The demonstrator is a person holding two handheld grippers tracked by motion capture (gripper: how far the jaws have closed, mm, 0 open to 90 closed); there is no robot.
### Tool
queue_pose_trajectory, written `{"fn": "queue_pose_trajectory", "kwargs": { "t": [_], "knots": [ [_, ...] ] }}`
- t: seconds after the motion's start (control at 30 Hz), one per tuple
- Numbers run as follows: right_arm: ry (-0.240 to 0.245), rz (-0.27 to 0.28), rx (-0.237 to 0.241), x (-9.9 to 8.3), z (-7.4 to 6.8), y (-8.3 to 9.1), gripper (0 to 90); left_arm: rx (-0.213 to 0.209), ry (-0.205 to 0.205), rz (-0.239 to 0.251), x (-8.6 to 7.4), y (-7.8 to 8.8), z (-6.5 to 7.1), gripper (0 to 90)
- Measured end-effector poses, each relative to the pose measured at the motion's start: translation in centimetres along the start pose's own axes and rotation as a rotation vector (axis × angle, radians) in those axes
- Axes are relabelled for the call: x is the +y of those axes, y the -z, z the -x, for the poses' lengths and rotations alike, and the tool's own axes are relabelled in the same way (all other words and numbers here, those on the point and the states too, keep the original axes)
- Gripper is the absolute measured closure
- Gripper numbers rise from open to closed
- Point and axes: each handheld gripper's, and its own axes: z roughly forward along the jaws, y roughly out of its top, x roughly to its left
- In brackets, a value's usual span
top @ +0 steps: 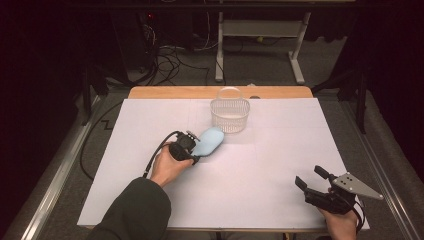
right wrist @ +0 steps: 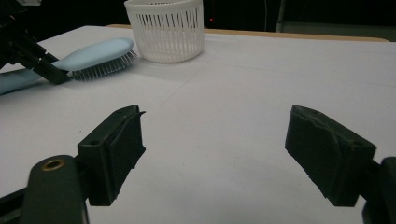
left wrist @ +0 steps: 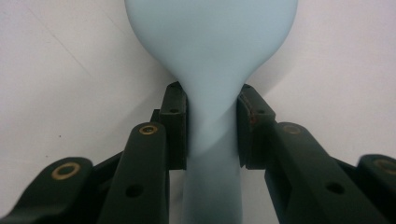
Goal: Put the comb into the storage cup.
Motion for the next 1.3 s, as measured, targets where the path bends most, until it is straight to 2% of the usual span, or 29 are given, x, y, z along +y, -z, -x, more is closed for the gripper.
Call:
{"fn": "queue_pose_trajectory", "kwargs": {
  "t": [0.07,0.2,0.37,0.83,1.3],
  "knots": [
    [-0.001,0.0,0.001,0.0,0.0,0.0,19.5,-0.009,0.013,0.001,0.0,0.0,-0.1,69.0],
    [0.001,-0.001,-0.001,0.0,0.0,0.0,19.6,-0.008,0.012,0.0,0.0,0.0,-0.1,69.1],
    [0.003,-0.004,-0.003,0.0,0.0,0.0,19.8,-0.034,0.031,0.004,0.0,0.1,-0.5,69.2],
    [0.006,-0.005,-0.002,-0.1,0.1,-0.1,20.0,-0.041,0.009,0.007,-0.3,0.3,-0.4,69.4],
    [0.004,-0.004,0.0,0.0,0.0,0.0,20.0,-0.063,0.003,0.065,-0.8,1.8,-0.6,69.4]
  ]
}}
